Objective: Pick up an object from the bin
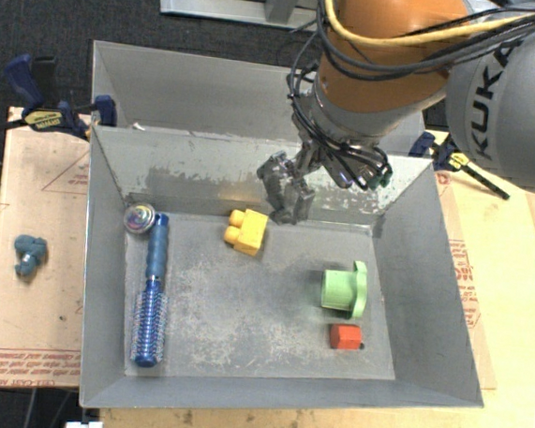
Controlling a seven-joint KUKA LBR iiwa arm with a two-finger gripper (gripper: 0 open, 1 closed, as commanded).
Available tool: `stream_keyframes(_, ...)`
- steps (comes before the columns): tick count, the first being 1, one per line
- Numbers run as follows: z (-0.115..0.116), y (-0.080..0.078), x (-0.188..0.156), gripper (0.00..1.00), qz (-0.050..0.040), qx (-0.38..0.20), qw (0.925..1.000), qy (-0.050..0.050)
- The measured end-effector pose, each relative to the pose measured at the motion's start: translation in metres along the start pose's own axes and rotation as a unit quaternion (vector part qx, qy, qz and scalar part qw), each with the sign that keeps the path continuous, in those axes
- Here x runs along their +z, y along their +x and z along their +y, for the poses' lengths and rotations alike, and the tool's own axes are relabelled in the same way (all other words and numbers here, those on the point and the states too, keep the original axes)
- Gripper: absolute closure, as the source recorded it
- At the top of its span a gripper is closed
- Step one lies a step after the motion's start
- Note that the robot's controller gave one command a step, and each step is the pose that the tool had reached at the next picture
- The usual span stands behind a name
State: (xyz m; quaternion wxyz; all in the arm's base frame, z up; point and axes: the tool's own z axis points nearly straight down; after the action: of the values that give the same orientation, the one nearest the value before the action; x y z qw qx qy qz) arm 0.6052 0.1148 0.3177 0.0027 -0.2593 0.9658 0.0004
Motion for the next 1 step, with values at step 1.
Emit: stream_keyframes(1, 0.0413, -0.0586, 0.0320, 1.00, 0.0005, 0.047, 0.9989, -0.002)
